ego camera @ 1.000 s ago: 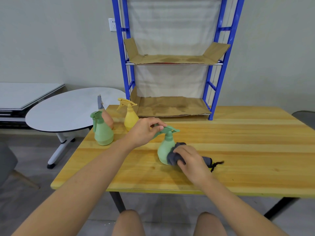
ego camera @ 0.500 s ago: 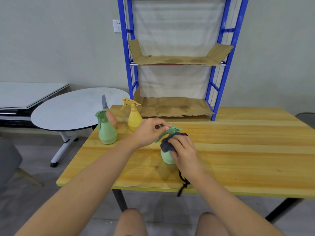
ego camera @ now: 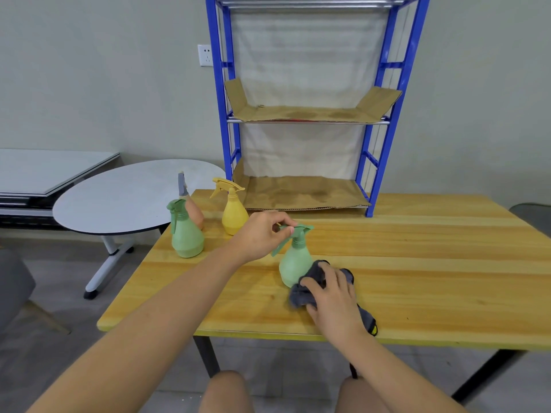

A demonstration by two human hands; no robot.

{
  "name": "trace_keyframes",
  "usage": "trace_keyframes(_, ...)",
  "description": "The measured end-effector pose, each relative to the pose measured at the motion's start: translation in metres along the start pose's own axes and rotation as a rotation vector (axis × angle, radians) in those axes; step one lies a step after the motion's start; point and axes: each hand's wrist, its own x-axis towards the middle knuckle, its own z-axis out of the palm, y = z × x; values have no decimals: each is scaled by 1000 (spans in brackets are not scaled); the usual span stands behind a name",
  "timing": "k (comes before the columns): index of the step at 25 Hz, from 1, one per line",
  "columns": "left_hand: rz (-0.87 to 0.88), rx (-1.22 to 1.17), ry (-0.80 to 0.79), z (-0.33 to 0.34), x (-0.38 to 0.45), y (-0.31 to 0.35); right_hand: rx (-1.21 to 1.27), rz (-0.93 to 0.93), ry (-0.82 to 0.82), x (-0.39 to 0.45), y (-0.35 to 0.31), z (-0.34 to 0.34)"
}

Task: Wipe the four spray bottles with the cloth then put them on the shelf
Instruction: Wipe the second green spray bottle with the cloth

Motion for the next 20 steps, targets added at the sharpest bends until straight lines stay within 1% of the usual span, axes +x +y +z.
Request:
trace_keyframes(1,1,16,-1,0,0,1,22,27,-37,1,2,0)
trace_keyframes(4,10,95,-11,-1,0,9,102,-3,-82,5,7,-8)
trace_keyframes(6,-6,128,-31,-4,3,8,137,-12,-72,6,12,-16)
trace_keyframes(8,-8,163,-54,-8,8,8,221,3,-41,6,21,-24)
trace_keyframes(10,20,225,-73,-11,14,7,310,20,-7,9,31,-33)
trace_keyframes(12,40,277,-87,-10,18,8,331,26,20,11,37,-42)
trace_keyframes(14,68,393,-60,-6,19,7,351,43,35,12,40,-47)
trace_keyframes(16,115,610,-24,1,18,8,386,71,49,14,43,-50)
trace_keyframes(17,125,680,-27,5,17,10,402,89,56,16,45,-52)
trace_keyframes(18,135,692,-34,8,18,11,416,105,59,18,46,-55)
trace_keyframes(20,164,602,-40,9,22,8,455,140,58,22,47,-62)
